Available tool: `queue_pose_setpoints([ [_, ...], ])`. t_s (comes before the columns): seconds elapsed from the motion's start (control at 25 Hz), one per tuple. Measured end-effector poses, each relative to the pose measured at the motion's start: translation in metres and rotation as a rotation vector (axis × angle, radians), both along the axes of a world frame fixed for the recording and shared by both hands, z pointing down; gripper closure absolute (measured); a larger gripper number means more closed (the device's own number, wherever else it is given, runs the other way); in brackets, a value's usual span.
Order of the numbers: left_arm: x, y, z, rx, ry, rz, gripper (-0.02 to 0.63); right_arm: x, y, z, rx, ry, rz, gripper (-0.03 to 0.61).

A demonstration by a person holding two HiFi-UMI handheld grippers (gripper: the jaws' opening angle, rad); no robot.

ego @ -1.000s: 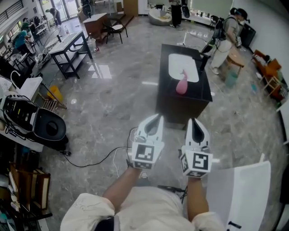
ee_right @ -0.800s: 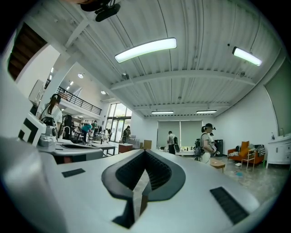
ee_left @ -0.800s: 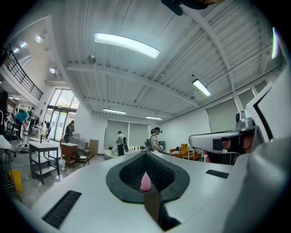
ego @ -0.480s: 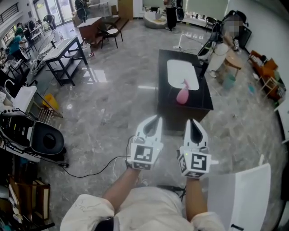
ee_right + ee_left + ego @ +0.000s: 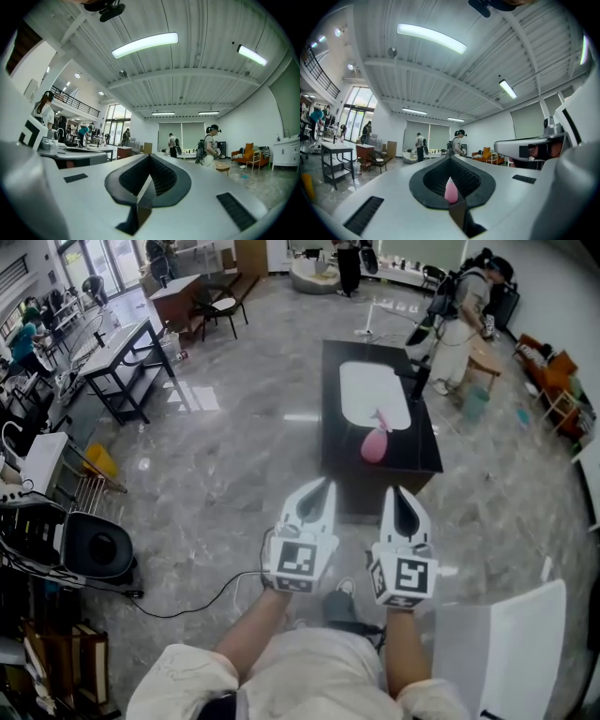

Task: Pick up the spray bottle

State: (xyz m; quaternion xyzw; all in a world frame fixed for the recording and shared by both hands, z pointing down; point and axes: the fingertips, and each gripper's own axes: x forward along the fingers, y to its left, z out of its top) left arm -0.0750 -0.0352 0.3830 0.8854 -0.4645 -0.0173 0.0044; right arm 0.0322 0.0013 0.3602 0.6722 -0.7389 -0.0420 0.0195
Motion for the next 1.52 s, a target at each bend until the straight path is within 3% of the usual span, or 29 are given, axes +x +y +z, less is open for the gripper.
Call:
queue_pose_setpoints([
  [0.76,0.119,-0.121,-0.013,0.016,-0.041,-0.017,0.612,0.123,-0.125,-0.014,0.009,-0.023,-0.012,0.574],
  [1.16,0.152,-0.166,-0.014,0.013,-0.053,-0.07,0.612,0.161,-0.174,-0.011,0.011,-0.042,-0.06,0.574],
  [1.52,0.157,-0.198,-0.009,0.001,-0.067,-0.098,0.612,0.166,-0.209,0.0,-0.017,-0.062,-0.086,0.574],
])
